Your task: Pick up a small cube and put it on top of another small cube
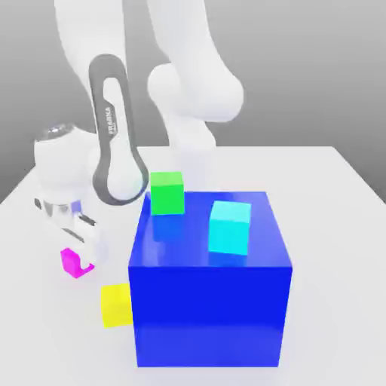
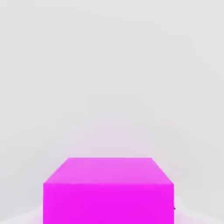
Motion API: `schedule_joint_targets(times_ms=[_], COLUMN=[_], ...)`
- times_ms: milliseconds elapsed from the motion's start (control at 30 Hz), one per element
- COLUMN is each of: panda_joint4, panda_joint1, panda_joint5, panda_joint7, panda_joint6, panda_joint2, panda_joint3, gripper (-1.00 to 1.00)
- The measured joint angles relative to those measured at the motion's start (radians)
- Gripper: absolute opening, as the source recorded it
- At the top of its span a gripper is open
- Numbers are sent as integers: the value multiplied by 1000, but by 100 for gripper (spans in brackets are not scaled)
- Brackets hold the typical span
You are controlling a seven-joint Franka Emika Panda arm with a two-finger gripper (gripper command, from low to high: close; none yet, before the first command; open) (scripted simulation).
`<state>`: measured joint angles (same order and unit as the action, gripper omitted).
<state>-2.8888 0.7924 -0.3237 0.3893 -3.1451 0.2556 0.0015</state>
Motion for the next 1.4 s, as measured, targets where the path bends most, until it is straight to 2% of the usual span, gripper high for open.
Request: schedule_joint_targets(times_ms=[167,333,533,667,900,1400], panda_joint4=[-12,-35,-59,-32,26,145], panda_joint1=[-112,-159,-133,-122,-175,-352], panda_joint5=[65,246,395,455,404,143], panda_joint7=[61,191,309,506,786,1251], panda_joint6=[74,156,263,405,668,1230], panda_joint2=[-90,-196,-321,-428,-628,-1094], panda_joint3=[-122,-219,-227,-142,4,230], gripper=[-100,-100,-100,-100,-100,-100])
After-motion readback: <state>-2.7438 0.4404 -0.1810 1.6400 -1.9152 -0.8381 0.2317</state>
